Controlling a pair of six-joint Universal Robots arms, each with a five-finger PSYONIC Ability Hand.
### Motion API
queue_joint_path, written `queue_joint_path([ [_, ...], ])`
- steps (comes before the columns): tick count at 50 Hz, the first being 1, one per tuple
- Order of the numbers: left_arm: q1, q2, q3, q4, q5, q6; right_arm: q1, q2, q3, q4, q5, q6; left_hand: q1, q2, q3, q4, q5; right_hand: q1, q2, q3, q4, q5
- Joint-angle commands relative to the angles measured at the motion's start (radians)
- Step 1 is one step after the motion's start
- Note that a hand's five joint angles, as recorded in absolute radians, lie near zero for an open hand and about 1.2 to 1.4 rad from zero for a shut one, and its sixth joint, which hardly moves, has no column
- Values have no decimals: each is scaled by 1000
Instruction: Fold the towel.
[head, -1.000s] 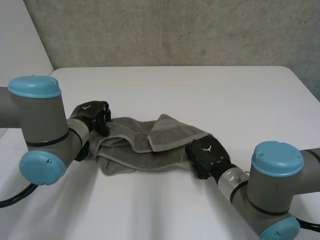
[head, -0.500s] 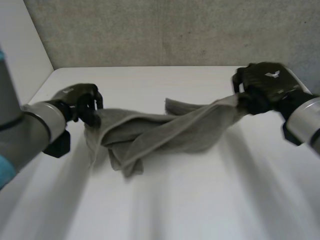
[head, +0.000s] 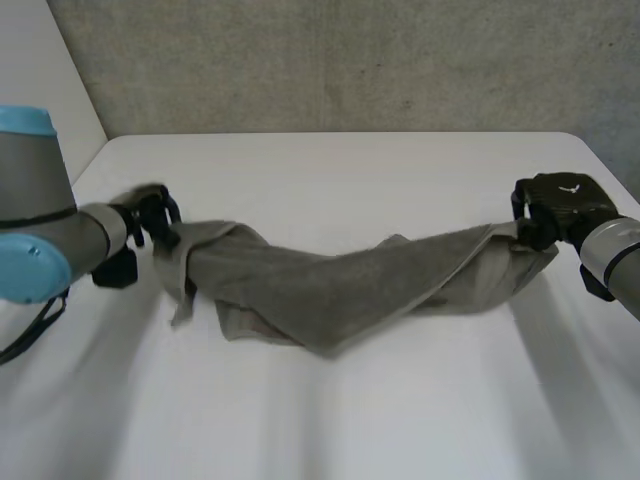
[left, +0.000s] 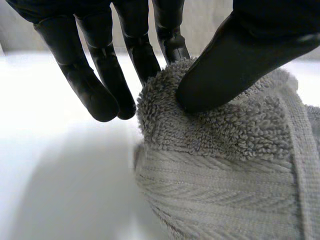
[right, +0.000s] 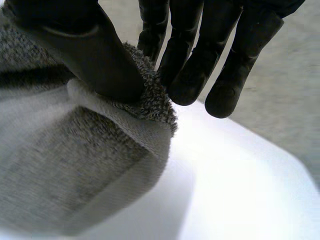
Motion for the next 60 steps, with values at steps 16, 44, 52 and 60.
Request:
queue_joint_path([
  [16,-86,32,-48,208,-22,-21,8,-3,116,-154,104,11,-1239,-1265,-1364,-1331,-1463,87,91,66,63,71],
  [44,-218,214,-649,453,71,349,45,-3,162,-170,101,-20,-1048,-1075,-1173,-1140,-1272,87,91,66,63,71],
  [52,-242,140,-569,490,55,338,53,-2,172,-176,101,-33,-828,-854,-953,-920,-1052,87,91,66,63,71],
  [60,-258,85,-494,493,24,321,53,0,173,-176,101,-35,-663,-690,-788,-755,-888,87,91,66,63,71],
])
